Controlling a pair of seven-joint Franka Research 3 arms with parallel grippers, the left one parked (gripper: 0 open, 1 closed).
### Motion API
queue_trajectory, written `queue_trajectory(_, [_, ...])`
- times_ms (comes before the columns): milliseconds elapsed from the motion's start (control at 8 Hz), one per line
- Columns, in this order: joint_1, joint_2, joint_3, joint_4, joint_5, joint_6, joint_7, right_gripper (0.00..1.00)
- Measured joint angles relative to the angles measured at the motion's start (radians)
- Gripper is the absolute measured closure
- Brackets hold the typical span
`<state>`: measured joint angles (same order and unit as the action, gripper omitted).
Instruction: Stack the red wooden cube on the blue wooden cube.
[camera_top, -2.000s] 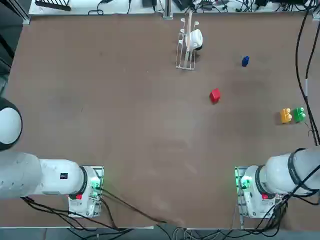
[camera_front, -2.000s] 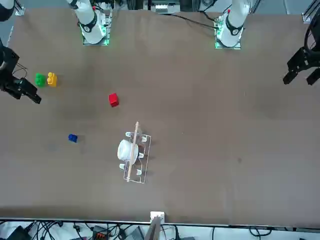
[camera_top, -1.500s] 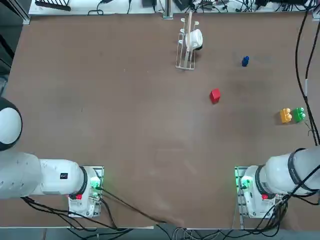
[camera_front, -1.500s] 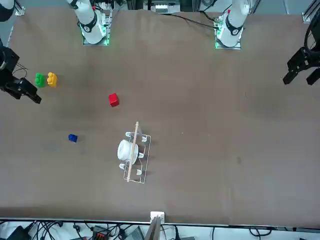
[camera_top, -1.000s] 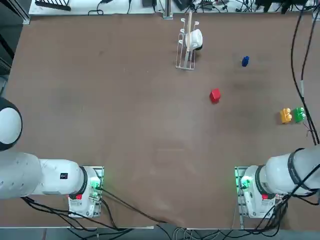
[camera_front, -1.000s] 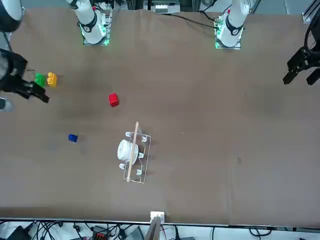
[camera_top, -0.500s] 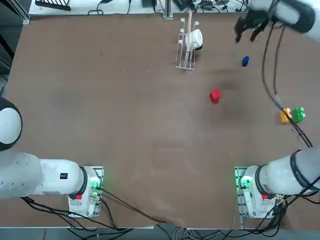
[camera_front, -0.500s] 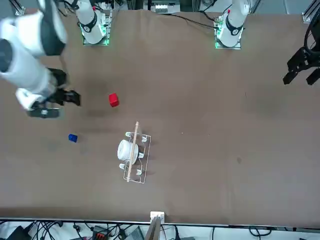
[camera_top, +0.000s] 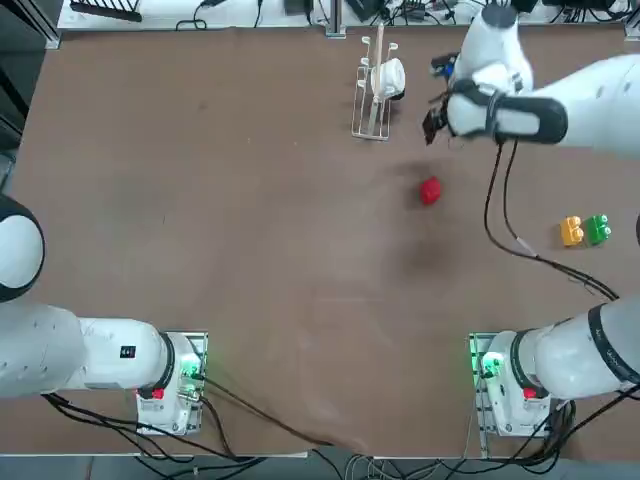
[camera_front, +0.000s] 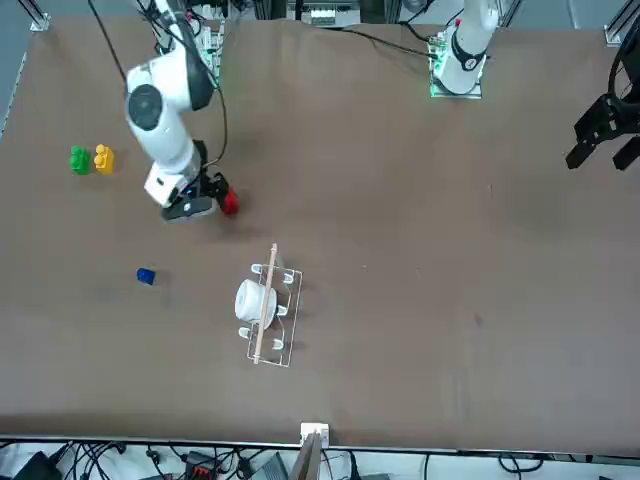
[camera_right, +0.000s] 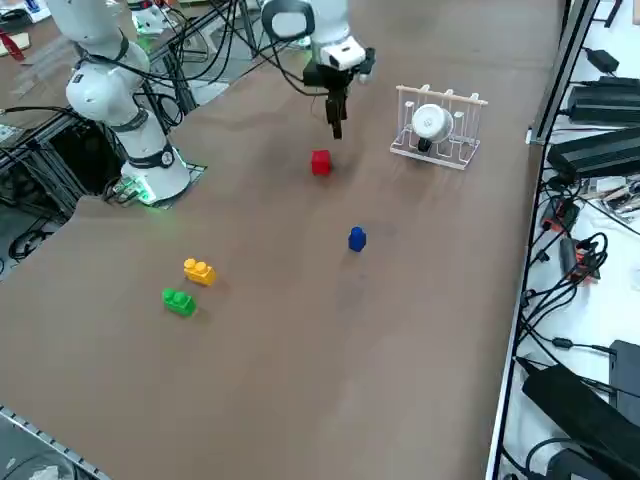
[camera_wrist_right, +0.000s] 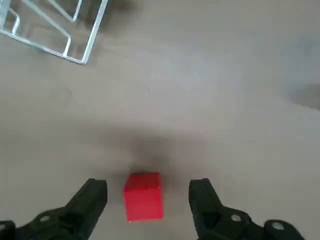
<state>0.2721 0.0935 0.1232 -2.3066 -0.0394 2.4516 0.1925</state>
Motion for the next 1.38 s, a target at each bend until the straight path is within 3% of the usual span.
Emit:
queue_trajectory(500, [0.026,0.031,-0.002,-0.168,0.000,0.234,-0.001,0.00])
queue_trajectory(1375, [0.057,0.099,-0.003,-0.205,0.000,0.265,-0.001,0.00])
